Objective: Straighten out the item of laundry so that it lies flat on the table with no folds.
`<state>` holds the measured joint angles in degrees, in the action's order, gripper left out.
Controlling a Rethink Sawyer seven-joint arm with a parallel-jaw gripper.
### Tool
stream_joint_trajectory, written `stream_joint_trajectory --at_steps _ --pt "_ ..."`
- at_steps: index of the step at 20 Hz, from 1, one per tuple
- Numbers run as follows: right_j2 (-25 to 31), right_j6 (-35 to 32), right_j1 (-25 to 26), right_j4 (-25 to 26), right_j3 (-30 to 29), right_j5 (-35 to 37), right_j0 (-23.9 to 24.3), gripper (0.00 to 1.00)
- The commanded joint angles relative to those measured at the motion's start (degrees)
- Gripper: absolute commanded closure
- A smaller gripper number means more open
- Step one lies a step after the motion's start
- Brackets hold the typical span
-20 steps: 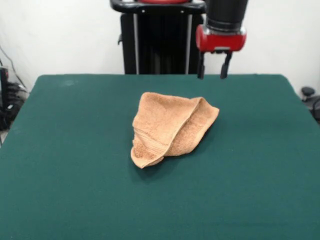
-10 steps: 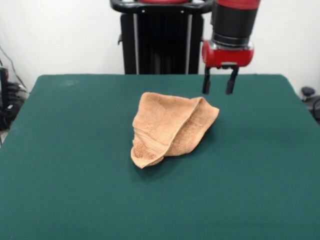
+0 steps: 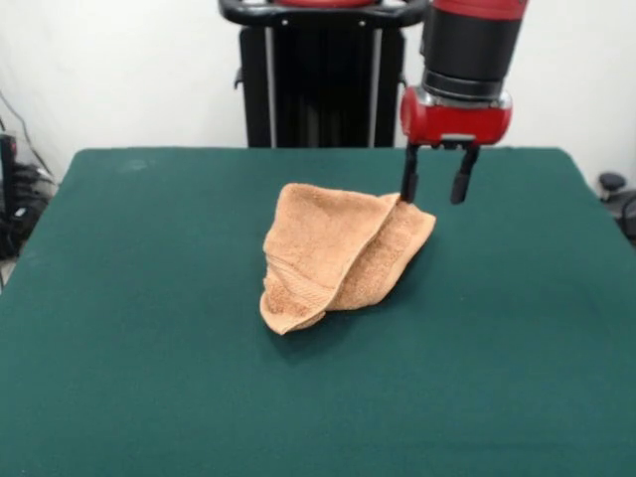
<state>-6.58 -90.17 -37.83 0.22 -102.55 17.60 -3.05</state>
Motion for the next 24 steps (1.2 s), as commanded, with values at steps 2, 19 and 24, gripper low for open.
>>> stream_joint_trajectory --at_steps 2,19,24 --pt "0.16 -9.31 3.03 -1.77 7.31 8.93 -0.12 0.00" --pt "0.00 -7.42 6.77 0.06 13.32 9.80 2.86 0.00" --pt "1.30 -4.46 7.08 1.10 14.13 10.45 5.75 0.00"
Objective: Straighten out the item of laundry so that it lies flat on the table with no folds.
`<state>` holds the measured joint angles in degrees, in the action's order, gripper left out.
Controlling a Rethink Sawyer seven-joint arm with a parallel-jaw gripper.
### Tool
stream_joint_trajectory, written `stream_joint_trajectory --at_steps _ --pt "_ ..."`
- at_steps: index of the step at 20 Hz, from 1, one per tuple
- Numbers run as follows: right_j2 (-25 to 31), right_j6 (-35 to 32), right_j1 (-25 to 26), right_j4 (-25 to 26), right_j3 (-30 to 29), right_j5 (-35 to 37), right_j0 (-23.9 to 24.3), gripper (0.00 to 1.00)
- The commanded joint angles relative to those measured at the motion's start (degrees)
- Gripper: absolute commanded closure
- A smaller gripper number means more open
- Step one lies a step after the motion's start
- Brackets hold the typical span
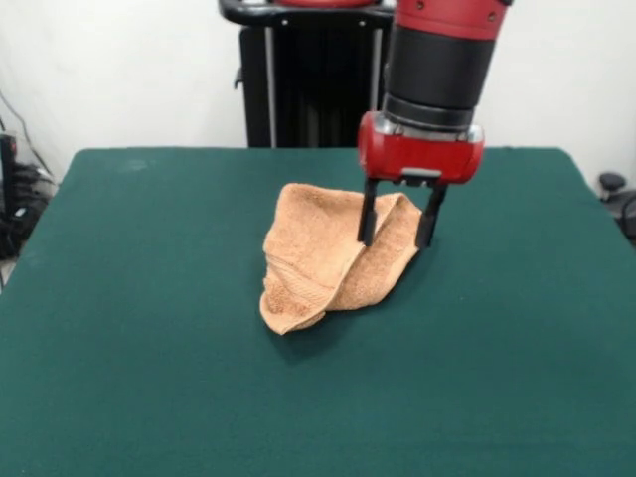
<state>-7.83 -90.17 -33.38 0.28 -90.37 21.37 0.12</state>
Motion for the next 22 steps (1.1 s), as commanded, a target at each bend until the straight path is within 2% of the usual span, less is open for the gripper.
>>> stream_joint_trajectory --at_steps 1,8,13,22 --pt "2.68 -4.06 2.59 1.20 2.17 6.81 3.06 0.00" --pt "5.01 -1.13 0.93 1.77 1.33 8.34 6.87 0.00" --pt "7.58 1.90 2.25 2.51 4.86 10.29 9.45 0.00" --pt "5.45 -3.40 2.97 1.56 7.78 12.66 6.22 0.00"
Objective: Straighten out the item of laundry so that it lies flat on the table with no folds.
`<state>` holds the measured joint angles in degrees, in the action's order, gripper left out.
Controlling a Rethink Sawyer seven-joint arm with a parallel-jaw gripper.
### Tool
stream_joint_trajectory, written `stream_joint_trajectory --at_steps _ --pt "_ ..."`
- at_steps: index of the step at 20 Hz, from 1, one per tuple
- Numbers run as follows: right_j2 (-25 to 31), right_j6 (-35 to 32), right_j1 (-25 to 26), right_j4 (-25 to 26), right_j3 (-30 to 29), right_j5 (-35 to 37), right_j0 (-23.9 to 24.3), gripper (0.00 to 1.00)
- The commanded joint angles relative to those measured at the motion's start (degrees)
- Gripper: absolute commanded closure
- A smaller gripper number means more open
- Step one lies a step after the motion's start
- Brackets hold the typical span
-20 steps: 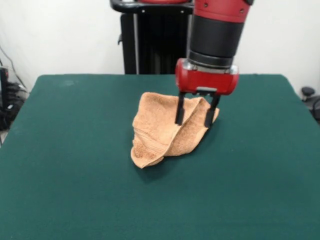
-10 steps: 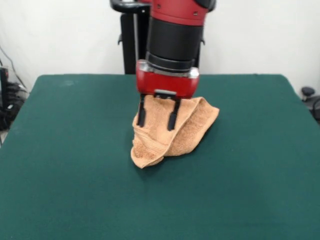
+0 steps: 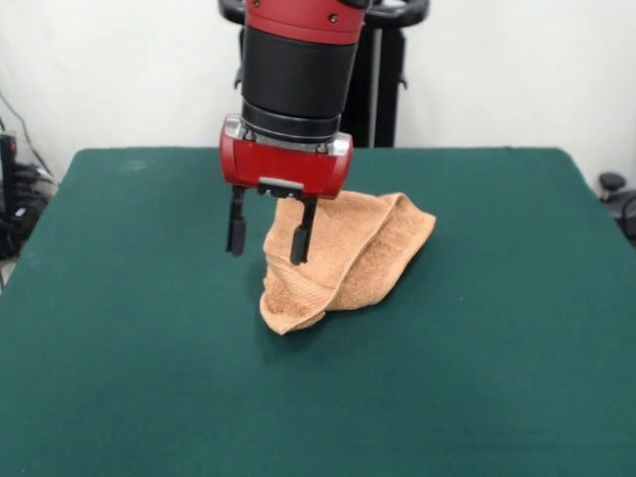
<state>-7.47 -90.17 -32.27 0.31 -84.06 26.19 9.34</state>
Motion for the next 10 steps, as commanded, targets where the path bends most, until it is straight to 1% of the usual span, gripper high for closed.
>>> stream_joint_trajectory --at_steps 1,10 --pt "4.98 -3.57 1.91 1.46 1.74 8.13 -3.13 0.00" --pt "4.05 -5.34 3.31 1.08 4.58 9.74 -4.99 0.00"
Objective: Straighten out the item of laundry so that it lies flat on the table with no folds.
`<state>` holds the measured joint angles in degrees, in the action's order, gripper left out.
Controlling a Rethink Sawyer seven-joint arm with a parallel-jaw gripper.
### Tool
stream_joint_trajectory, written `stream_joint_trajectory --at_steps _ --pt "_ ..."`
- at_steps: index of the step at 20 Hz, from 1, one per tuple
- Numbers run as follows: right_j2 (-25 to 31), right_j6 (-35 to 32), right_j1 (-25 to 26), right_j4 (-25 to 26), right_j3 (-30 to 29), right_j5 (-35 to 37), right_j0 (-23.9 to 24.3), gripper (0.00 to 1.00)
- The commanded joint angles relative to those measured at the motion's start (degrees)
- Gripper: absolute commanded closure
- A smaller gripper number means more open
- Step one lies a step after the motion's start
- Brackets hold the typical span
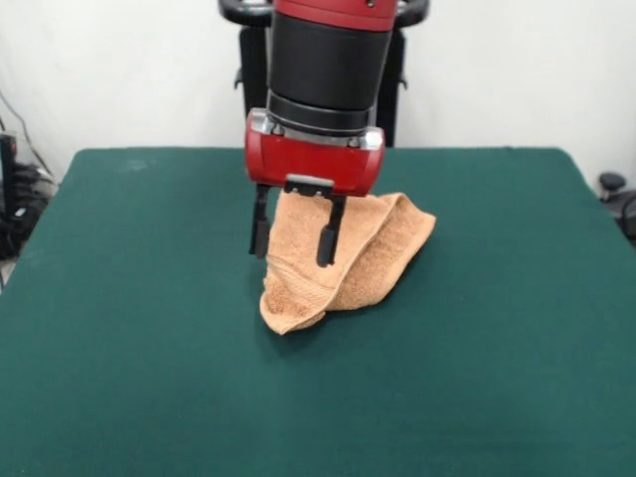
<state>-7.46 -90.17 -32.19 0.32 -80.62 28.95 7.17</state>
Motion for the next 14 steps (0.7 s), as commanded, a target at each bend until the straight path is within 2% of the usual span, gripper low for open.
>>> stream_joint_trajectory --at_steps 1,14 --pt "4.04 -5.48 3.66 1.03 1.63 6.98 -2.96 0.00" --pt "4.36 -6.55 8.72 0.84 4.47 3.22 -3.27 0.00"
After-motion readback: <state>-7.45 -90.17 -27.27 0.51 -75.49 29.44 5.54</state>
